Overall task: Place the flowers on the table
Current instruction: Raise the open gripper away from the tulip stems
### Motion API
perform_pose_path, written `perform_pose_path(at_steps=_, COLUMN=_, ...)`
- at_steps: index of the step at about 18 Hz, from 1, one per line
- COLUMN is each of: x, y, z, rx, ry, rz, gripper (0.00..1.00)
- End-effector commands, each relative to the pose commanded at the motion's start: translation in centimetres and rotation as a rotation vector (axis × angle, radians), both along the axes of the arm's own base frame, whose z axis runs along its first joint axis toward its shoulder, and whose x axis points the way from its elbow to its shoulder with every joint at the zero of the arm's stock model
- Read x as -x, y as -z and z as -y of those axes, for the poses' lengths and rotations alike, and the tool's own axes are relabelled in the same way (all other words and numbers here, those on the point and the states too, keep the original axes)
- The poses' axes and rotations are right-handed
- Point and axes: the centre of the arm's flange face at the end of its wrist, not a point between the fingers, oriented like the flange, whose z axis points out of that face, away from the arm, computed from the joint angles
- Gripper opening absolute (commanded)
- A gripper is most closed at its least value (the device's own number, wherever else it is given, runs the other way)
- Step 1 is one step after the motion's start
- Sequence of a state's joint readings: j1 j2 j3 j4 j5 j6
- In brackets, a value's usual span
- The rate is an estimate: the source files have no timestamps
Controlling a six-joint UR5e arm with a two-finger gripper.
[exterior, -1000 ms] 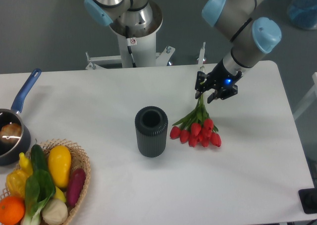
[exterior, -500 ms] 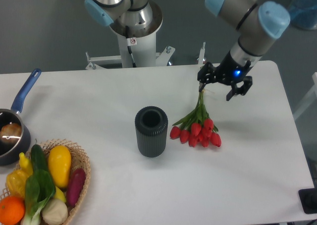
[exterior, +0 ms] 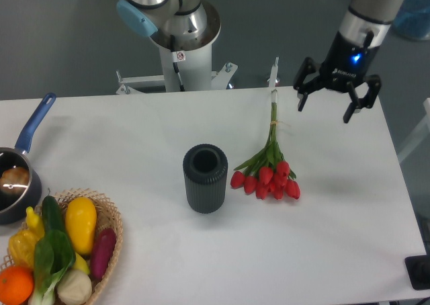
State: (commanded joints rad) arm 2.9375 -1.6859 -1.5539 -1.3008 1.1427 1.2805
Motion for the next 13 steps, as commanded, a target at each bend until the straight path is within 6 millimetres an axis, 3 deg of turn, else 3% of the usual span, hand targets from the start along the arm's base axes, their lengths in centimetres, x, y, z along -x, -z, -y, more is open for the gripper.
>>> perform_pose_path(at_steps=6, x=0.1, y=-0.7, z=2.8, rx=0.164, ry=0.241, rz=-0.168, gripper=1.00)
perform_pose_path(at_steps=13, x=0.3, y=-0.8, z=3.8, rx=0.209, ry=0.250, rz=-0.181, gripper=1.00)
